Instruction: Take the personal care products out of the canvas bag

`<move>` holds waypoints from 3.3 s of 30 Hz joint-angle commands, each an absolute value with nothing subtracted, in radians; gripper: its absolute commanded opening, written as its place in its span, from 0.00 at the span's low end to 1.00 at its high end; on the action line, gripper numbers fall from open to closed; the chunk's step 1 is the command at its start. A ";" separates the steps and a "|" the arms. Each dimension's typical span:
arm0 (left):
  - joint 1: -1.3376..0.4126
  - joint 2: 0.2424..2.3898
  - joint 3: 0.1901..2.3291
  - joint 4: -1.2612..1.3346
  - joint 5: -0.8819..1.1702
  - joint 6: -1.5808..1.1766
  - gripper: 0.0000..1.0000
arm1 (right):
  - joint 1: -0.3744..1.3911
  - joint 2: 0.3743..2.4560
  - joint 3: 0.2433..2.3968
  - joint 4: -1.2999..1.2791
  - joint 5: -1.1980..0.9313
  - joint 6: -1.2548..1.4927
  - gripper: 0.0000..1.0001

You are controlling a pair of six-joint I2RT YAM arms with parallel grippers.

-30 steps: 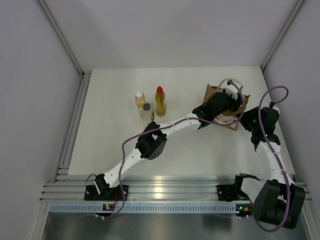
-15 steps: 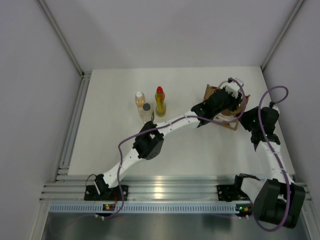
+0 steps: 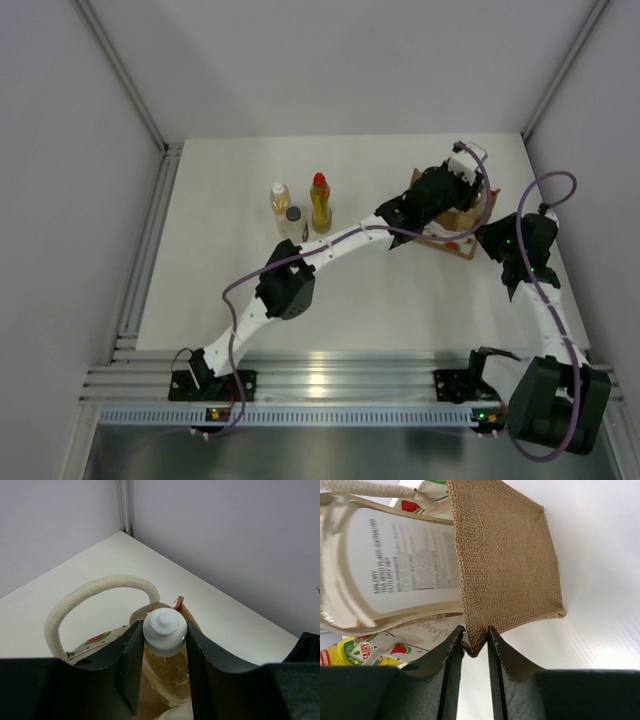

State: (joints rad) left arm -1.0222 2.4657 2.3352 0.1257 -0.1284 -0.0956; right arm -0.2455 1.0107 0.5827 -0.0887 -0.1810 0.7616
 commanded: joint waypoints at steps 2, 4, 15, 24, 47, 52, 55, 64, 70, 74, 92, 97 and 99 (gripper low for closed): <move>-1.028 2.266 2.356 0.305 -0.170 -0.055 0.00 | -0.256 1.037 0.597 -0.060 -0.141 0.749 0.23; -1.022 2.252 2.356 0.304 -0.178 -0.043 0.00 | -0.258 1.039 0.597 -0.060 -0.137 0.749 0.23; -0.937 2.162 2.352 0.279 -0.275 -0.096 0.00 | -0.258 1.052 0.594 -0.055 -0.123 0.742 0.23; -0.832 2.054 2.350 0.221 -0.304 -0.112 0.00 | -0.258 1.058 0.600 -0.057 -0.120 0.735 0.23; -0.370 1.488 1.631 0.199 -0.471 -0.164 0.00 | -0.259 1.095 0.621 -0.054 -0.149 0.732 0.23; -0.353 1.416 1.481 0.215 -0.592 -0.167 0.00 | -0.259 1.088 0.618 -0.054 -0.155 0.735 0.23; -0.353 1.349 1.320 0.274 -0.632 -0.179 0.00 | -0.258 1.086 0.615 -0.054 -0.160 0.738 0.23; -0.353 1.221 1.026 0.419 -0.684 -0.157 0.00 | -0.258 1.077 0.618 -0.052 -0.179 0.736 0.24; -0.353 1.166 0.882 0.501 -0.684 -0.164 0.00 | -0.259 1.077 0.617 -0.054 -0.175 0.732 0.23; -0.356 1.151 0.787 0.529 -0.664 -0.218 0.00 | -0.258 1.075 0.618 -0.054 -0.175 0.730 0.23; -0.520 1.216 0.666 0.583 -0.769 -0.195 0.00 | -0.258 1.066 0.620 -0.049 -0.199 0.730 0.24; -0.522 1.250 0.689 0.520 -0.779 -0.227 0.00 | -0.259 1.058 0.617 -0.049 -0.204 0.733 0.24; -0.522 1.262 0.699 0.496 -0.788 -0.224 0.00 | -0.258 1.054 0.617 -0.049 -0.209 0.735 0.24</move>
State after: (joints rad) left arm -0.5224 1.2606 0.6460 0.3897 -0.7315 -0.2016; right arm -0.2512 1.0779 0.6044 -0.0322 -0.1894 0.7513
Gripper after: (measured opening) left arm 0.405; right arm 0.240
